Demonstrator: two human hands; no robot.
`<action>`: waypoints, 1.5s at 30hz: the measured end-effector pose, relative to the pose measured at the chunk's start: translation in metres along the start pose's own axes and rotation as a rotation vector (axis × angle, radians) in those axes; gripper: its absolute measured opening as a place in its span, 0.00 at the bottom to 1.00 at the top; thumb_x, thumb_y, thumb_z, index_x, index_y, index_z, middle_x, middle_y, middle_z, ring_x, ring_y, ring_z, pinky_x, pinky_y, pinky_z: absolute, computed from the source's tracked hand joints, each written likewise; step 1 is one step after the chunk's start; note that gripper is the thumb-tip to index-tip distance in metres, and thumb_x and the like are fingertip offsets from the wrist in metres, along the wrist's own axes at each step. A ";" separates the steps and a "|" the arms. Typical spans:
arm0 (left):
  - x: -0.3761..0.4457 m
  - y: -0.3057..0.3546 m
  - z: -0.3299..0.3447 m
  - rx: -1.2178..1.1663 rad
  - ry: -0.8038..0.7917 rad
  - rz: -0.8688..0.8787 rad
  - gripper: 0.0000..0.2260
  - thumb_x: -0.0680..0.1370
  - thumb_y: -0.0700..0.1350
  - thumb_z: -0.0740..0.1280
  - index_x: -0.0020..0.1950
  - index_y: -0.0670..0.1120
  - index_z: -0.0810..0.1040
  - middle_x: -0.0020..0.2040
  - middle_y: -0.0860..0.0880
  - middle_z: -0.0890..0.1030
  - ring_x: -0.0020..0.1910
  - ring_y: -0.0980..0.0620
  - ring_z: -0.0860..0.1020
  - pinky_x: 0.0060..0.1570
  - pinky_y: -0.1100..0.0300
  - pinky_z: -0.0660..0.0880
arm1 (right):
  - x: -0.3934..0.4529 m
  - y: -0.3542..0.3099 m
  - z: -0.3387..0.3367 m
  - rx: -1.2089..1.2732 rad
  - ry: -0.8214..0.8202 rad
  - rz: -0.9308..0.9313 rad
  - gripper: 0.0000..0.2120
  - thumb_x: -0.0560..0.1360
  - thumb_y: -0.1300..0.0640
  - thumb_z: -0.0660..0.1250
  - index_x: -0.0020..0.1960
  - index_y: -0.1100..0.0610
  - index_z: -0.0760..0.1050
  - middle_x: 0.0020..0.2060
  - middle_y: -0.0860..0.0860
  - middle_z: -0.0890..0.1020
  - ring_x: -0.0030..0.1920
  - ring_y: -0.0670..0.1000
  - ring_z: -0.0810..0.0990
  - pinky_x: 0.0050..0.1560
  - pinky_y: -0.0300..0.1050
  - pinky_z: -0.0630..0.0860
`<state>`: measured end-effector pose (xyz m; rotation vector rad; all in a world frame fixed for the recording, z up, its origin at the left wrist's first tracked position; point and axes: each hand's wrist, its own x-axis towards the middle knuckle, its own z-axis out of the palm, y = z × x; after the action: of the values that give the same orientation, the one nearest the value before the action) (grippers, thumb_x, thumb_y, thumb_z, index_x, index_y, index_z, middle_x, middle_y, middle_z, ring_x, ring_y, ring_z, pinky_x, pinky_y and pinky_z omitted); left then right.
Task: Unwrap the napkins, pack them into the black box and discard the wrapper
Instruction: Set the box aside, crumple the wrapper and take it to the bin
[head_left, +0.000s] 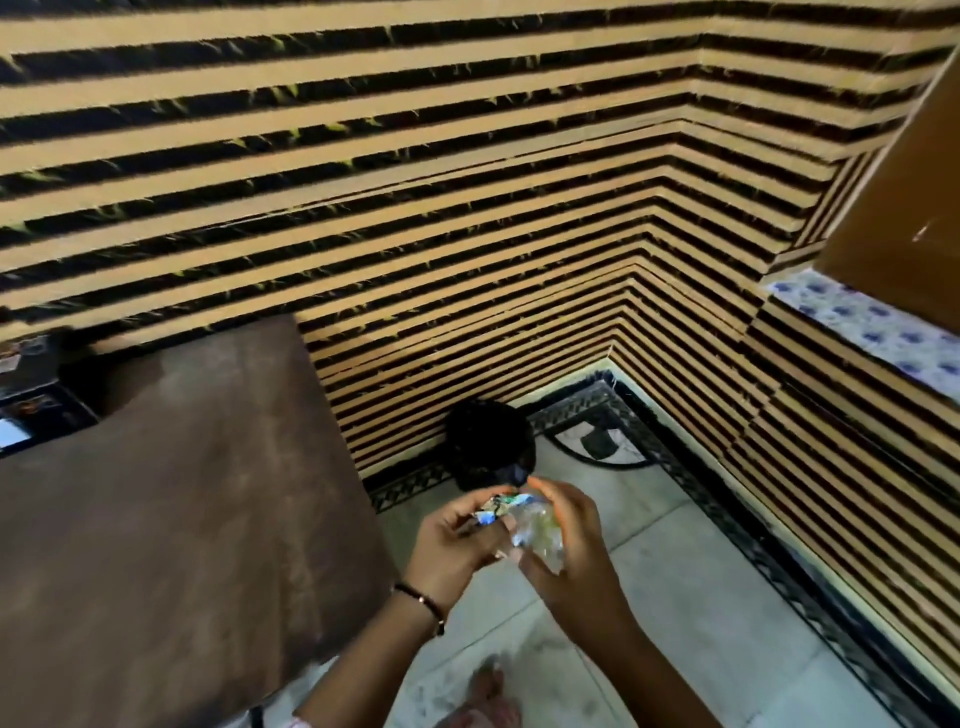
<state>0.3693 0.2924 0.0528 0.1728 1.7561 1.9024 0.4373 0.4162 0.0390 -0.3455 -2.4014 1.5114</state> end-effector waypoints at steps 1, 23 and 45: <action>0.010 0.001 0.002 0.005 0.025 0.015 0.11 0.73 0.32 0.67 0.52 0.44 0.81 0.46 0.42 0.83 0.41 0.54 0.81 0.38 0.63 0.79 | 0.008 0.003 -0.005 -0.017 -0.018 0.008 0.32 0.65 0.55 0.67 0.62 0.33 0.60 0.63 0.45 0.65 0.60 0.36 0.69 0.54 0.25 0.69; 0.343 -0.027 0.023 0.659 0.063 0.057 0.25 0.71 0.62 0.58 0.65 0.54 0.72 0.66 0.47 0.75 0.66 0.52 0.72 0.68 0.60 0.68 | 0.354 0.173 -0.054 -0.413 -0.372 0.128 0.13 0.66 0.51 0.66 0.49 0.56 0.76 0.49 0.54 0.76 0.42 0.41 0.70 0.38 0.30 0.65; 0.542 -0.415 -0.043 1.181 -0.179 -0.625 0.35 0.78 0.58 0.54 0.75 0.46 0.38 0.77 0.46 0.37 0.76 0.46 0.37 0.72 0.43 0.36 | 0.499 0.570 0.213 -0.804 -0.944 0.170 0.38 0.74 0.64 0.63 0.76 0.51 0.45 0.76 0.59 0.43 0.75 0.61 0.42 0.74 0.61 0.51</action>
<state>0.0158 0.5085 -0.4913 0.1687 2.2193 0.2786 -0.0748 0.6518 -0.5097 0.0606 -3.7668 0.7150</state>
